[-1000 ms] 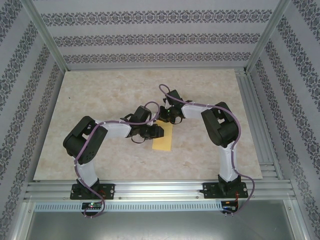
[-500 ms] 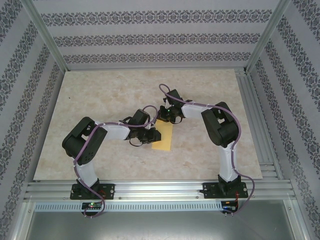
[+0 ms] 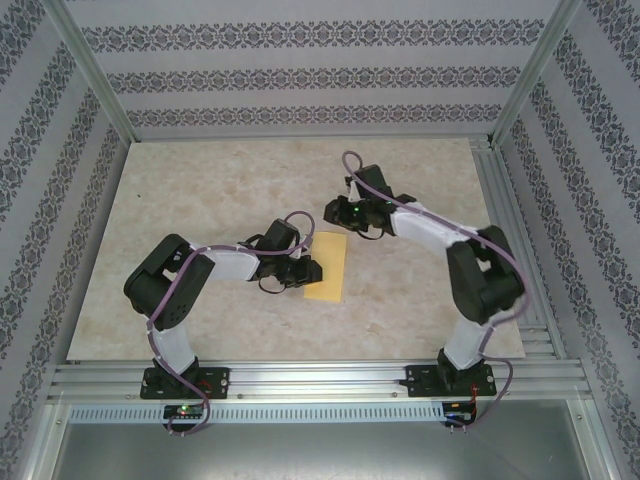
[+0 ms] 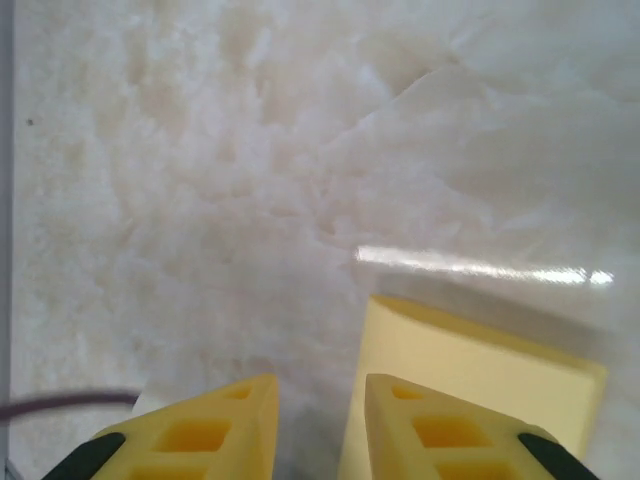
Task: Fold a paper plane with a square sheet of paper (fold left side to right side)
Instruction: Hold the square sheet of paper at the center of the table.
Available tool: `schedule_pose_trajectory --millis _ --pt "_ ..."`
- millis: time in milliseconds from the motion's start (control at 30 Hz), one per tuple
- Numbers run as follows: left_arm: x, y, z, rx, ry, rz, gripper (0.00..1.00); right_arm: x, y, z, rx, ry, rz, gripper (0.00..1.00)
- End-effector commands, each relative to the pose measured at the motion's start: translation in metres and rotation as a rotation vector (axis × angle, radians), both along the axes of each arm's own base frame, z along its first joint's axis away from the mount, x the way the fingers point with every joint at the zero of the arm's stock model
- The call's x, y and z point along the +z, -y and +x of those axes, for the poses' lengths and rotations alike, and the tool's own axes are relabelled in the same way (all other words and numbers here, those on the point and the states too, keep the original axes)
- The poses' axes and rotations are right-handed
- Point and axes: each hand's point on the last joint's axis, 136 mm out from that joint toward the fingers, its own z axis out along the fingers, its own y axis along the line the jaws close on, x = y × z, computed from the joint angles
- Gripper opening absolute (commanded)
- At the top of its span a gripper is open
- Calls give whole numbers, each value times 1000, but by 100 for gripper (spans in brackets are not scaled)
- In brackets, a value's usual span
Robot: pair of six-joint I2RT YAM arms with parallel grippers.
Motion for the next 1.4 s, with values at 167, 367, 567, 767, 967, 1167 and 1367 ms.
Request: schedule_pose_trajectory --millis 167,367,567,767,967,1167,1367 --pt "-22 -10 -16 -4 -78 78 24 -27 26 -99 1 -96 17 10" --pt "-21 -8 -16 -11 -77 85 24 -42 0 -131 40 -148 53 9" --pt "-16 -6 -13 -16 -66 86 23 -65 -17 -133 57 -178 23 8" --pt "-14 -4 -12 -18 -63 87 24 -90 -17 -146 97 -256 -65 7" --pt "-12 -2 -10 -10 -62 79 23 -117 -4 -161 95 -318 -130 7" --pt "9 9 2 -7 -28 28 29 -140 14 -172 102 -372 -219 6" --pt "38 14 26 -3 50 12 33 -142 24 -173 94 -371 -252 7"
